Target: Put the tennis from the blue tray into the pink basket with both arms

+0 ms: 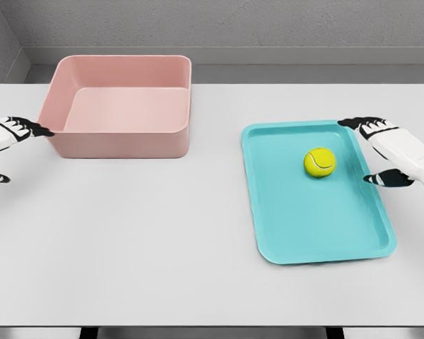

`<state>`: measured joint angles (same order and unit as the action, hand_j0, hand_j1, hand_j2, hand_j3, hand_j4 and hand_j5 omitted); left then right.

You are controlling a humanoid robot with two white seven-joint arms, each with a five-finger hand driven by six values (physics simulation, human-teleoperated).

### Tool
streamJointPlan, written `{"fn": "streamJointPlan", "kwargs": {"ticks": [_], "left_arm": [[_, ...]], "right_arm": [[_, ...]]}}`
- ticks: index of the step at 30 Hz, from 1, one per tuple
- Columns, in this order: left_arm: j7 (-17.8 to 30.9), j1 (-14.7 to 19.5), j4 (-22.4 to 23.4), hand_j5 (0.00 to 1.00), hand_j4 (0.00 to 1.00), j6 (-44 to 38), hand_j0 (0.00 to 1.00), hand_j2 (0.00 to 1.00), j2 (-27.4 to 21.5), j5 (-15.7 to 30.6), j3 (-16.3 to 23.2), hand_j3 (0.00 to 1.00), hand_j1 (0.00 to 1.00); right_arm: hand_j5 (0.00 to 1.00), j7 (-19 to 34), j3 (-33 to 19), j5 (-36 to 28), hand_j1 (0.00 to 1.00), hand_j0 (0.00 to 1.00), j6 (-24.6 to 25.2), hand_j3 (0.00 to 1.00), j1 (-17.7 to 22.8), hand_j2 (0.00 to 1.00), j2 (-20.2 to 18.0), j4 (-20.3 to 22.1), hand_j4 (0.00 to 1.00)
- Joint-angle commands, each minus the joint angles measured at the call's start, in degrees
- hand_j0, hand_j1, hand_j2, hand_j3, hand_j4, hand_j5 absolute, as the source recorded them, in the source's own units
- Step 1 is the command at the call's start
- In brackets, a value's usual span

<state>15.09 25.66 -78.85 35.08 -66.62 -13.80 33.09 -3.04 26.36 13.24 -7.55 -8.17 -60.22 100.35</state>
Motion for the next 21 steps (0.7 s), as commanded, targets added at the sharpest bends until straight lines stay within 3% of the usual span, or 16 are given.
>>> {"fn": "streamJointPlan", "kwargs": {"ticks": [1, 5, 8, 10, 12, 14, 18, 21], "left_arm": [[0.0, 0.0, -0.2, 1.0, 1.0, -0.1, 1.0, 1.0, -0.4, 0.4, 0.0, 1.0, 1.0], [0.0, -0.1, -1.0, 1.0, 1.0, -0.1, 1.0, 1.0, -0.5, 0.4, 0.0, 1.0, 1.0], [0.0, -0.1, -2.0, 1.0, 1.0, -0.1, 1.0, 1.0, -0.4, 0.4, 0.0, 1.0, 1.0], [0.0, -1.1, -3.2, 1.0, 1.0, -0.1, 1.0, 1.0, -0.5, 0.4, 0.0, 1.0, 1.0], [0.0, -1.1, -3.2, 1.0, 1.0, -0.1, 1.0, 1.0, -0.5, 0.4, 0.0, 1.0, 1.0], [0.0, -1.1, -3.3, 1.0, 1.0, -0.1, 1.0, 1.0, -0.5, 0.4, 0.0, 1.0, 1.0], [0.0, -1.2, -4.0, 1.0, 1.0, -0.1, 1.0, 1.0, -0.6, 0.4, 0.0, 1.0, 1.0], [0.0, -1.2, -4.0, 1.0, 1.0, -0.1, 1.0, 1.0, -0.6, 0.4, 0.0, 1.0, 1.0]], "right_arm": [[1.0, 0.0, 0.0, -0.1, 1.0, 1.0, 0.0, 1.0, 0.0, 1.0, -0.1, 0.0, 1.0], [1.0, 0.0, 0.9, -0.6, 1.0, 1.0, 1.0, 1.0, -0.4, 1.0, -0.1, -1.2, 1.0], [1.0, 0.2, 2.2, -0.1, 1.0, 1.0, 1.4, 1.0, -3.2, 1.0, 0.3, -3.1, 1.0], [1.0, 8.4, 3.5, 0.0, 1.0, 1.0, 5.3, 1.0, -6.3, 1.0, 1.3, -3.4, 1.0], [1.0, 15.1, 9.6, -0.1, 1.0, 1.0, 8.5, 1.0, -12.5, 1.0, 2.9, -3.6, 1.0], [1.0, 17.8, 11.3, -0.1, 1.0, 1.0, 11.8, 1.0, -14.1, 1.0, 3.4, -3.6, 1.0], [1.0, 23.6, 12.4, -0.1, 1.0, 1.0, 12.9, 1.0, -16.3, 1.0, 4.2, -3.7, 1.0], [1.0, 26.9, 19.9, -0.1, 1.0, 1.0, 17.6, 1.0, -23.5, 1.0, 6.6, -5.0, 1.0]]}}
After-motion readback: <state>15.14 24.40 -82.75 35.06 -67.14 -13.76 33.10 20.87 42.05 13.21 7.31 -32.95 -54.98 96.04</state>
